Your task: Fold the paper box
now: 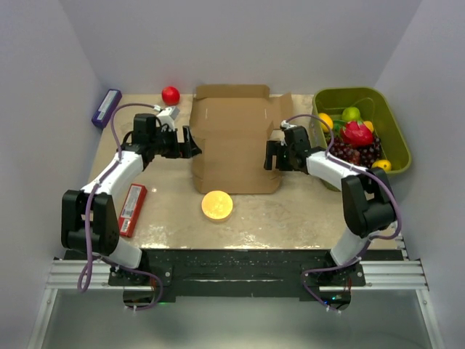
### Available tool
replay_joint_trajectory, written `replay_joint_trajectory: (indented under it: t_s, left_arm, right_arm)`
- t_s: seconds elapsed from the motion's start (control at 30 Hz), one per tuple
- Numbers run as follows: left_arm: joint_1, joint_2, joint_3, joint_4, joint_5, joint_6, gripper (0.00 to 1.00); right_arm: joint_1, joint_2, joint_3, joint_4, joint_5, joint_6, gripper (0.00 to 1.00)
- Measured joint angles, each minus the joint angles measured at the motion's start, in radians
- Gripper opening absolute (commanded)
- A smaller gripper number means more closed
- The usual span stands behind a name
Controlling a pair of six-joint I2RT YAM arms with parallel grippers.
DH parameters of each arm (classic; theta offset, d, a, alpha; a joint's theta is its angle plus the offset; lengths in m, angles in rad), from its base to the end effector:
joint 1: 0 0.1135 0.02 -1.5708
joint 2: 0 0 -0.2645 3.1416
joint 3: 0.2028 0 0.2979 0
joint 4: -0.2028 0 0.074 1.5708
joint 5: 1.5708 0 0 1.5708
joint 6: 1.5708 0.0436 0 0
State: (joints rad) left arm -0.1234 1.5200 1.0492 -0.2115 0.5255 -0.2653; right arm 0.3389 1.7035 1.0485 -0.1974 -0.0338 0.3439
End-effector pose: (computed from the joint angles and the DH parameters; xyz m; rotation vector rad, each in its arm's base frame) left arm 0.3750 -0.0685 0.2283 0.1276 2.2605 -0.7991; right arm 0.3771 0.1345 0.1570 -0.0094 2.4532 0.3475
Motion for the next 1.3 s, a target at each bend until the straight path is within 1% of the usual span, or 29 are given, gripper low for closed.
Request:
replay_joint_trajectory:
  t_s: [0.27,0.4,0.5,0.53,0.63,0.67,0.73,0.87,0.9,1.0,1.17,1.3]
  left_arm:
    - [0.0,-0.003,0.0,-0.021,-0.048,0.018,1.0]
    - [0.0,-0.003,0.0,-0.027,-0.059,0.022,1.0]
    - [0.0,-0.001,0.0,-0.031,-0.064,0.023,1.0]
    - [0.0,0.002,0.0,-0.031,-0.066,0.023,1.0]
    - [0.0,0.015,0.0,-0.032,-0.073,0.023,1.0]
    - [0.0,0.021,0.0,-0.032,-0.075,0.023,1.0]
    - [0.0,0.035,0.001,-0.032,-0.08,0.023,1.0]
    - [0.006,0.064,0.006,-0.04,-0.087,0.022,1.0]
    - [0.012,0.066,0.006,-0.042,-0.085,0.021,1.0]
    - [0.044,0.061,0.006,-0.031,-0.074,0.013,1.0]
    - [0.088,0.034,0.005,-0.026,-0.072,0.003,1.0]
    - [0.096,0.0,0.005,-0.013,-0.07,-0.005,1.0]
  right_arm:
    - [-0.031,0.1,0.028,0.057,0.0,0.003,0.82]
    - [-0.041,0.116,0.028,0.091,-0.013,0.003,0.75]
    - [-0.047,0.129,0.028,0.118,-0.021,0.002,0.65]
    - [-0.049,0.134,0.028,0.126,-0.025,0.001,0.59]
    - [-0.053,0.142,0.029,0.147,-0.042,-0.006,0.48]
    - [-0.053,0.143,0.029,0.148,-0.048,-0.005,0.41]
    - [-0.054,0.143,0.029,0.152,-0.062,-0.01,0.37]
    - [-0.054,0.143,0.04,0.146,-0.076,-0.014,0.16]
    - [-0.054,0.143,0.049,0.142,-0.084,-0.014,0.08]
    - [-0.054,0.143,0.079,0.134,-0.098,-0.013,0.0]
    - [-0.055,0.139,0.119,0.108,-0.124,-0.001,0.0]
    - [-0.056,0.112,0.142,0.088,-0.174,0.033,0.0]
